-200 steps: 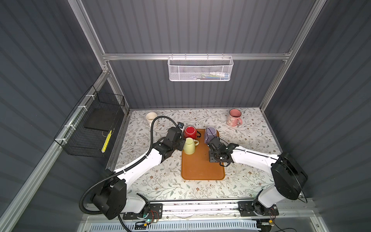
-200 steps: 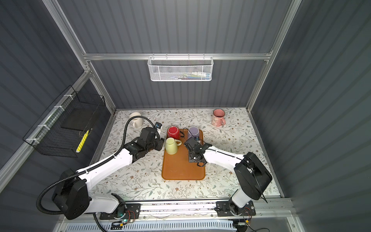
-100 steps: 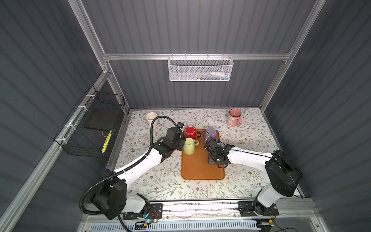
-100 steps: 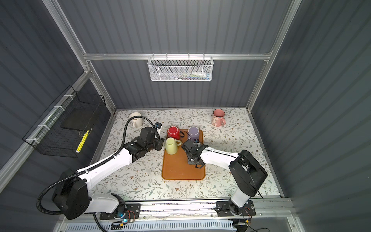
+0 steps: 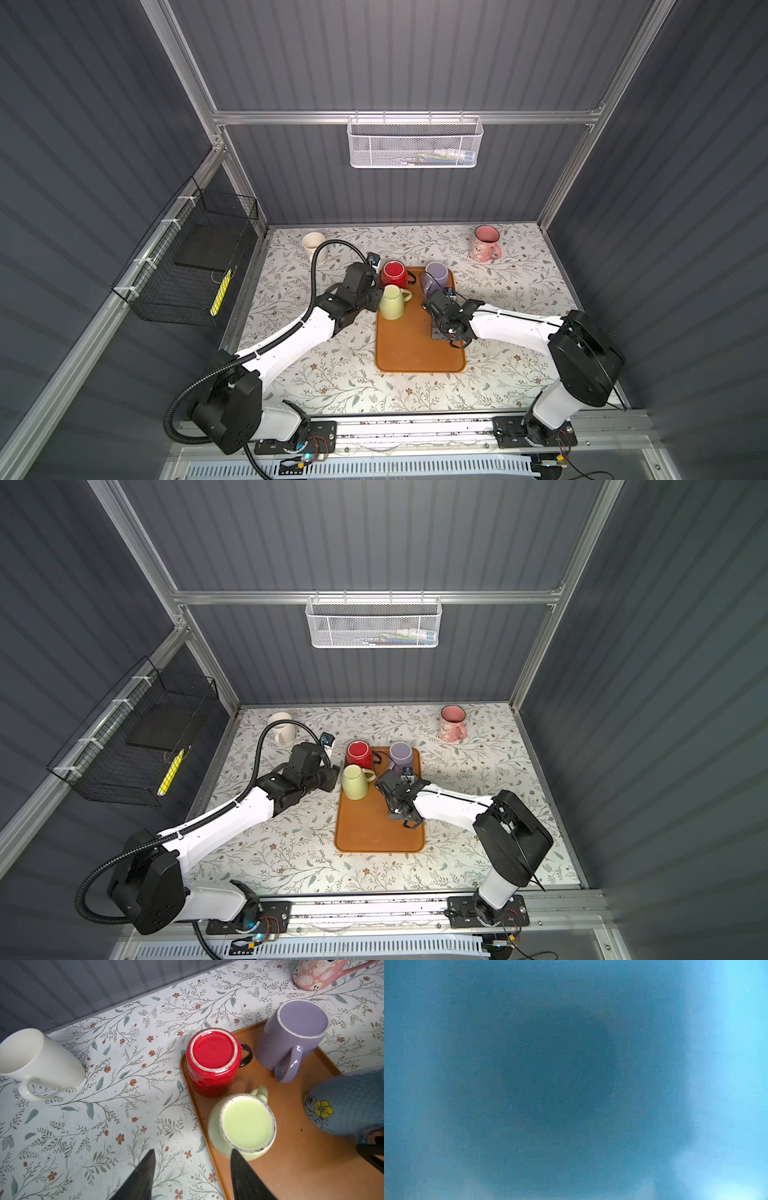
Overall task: Turn the mug right side up
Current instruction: 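Lower the right gripper onto the rim of the blue mug, then close the right gripper on the blue mug's rim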
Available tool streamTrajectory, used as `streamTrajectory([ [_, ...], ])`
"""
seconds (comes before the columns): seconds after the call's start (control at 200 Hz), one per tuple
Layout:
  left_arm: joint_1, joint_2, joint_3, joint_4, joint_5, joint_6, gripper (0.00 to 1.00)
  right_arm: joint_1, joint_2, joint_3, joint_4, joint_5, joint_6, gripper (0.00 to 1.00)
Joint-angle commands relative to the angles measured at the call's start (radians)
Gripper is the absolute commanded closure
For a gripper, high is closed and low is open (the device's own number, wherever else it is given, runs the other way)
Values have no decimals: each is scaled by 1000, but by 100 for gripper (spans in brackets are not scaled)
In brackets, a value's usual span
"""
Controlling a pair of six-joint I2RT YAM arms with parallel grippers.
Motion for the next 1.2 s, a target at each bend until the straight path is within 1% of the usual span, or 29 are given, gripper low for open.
streamTrajectory([
  [0.0, 8, -5, 2, 0, 13, -13, 42, 6, -5, 9, -24, 28, 7, 75],
  [0.135, 8, -2, 4, -2, 17, -15, 42, 3, -21, 2, -15, 19, -18, 84],
  [0.24, 8, -2, 8, -3, 21, -18, 42, -2, -32, -3, -9, 10, -37, 92],
  [0.39, 8, -5, 11, -8, 24, -20, 42, -21, -53, -25, 15, -29, -45, 100],
  [0.535, 8, -3, 16, -14, 29, -25, 42, -58, -92, -53, 40, -69, -55, 100],
  [0.66, 8, -3, 25, -16, 33, -25, 42, -90, -142, -64, 46, -90, -97, 100],
  [0.795, 8, 8, 41, -19, 44, -30, 42, -126, -201, -90, 77, -143, -136, 100],
  [1.046, 8, 26, 71, -22, 64, -37, 42, -175, -296, -140, 150, -232, -167, 100],
  [1.196, 8, 33, 87, -24, 75, -42, 42, -198, -326, -146, 158, -256, -181, 100],
])
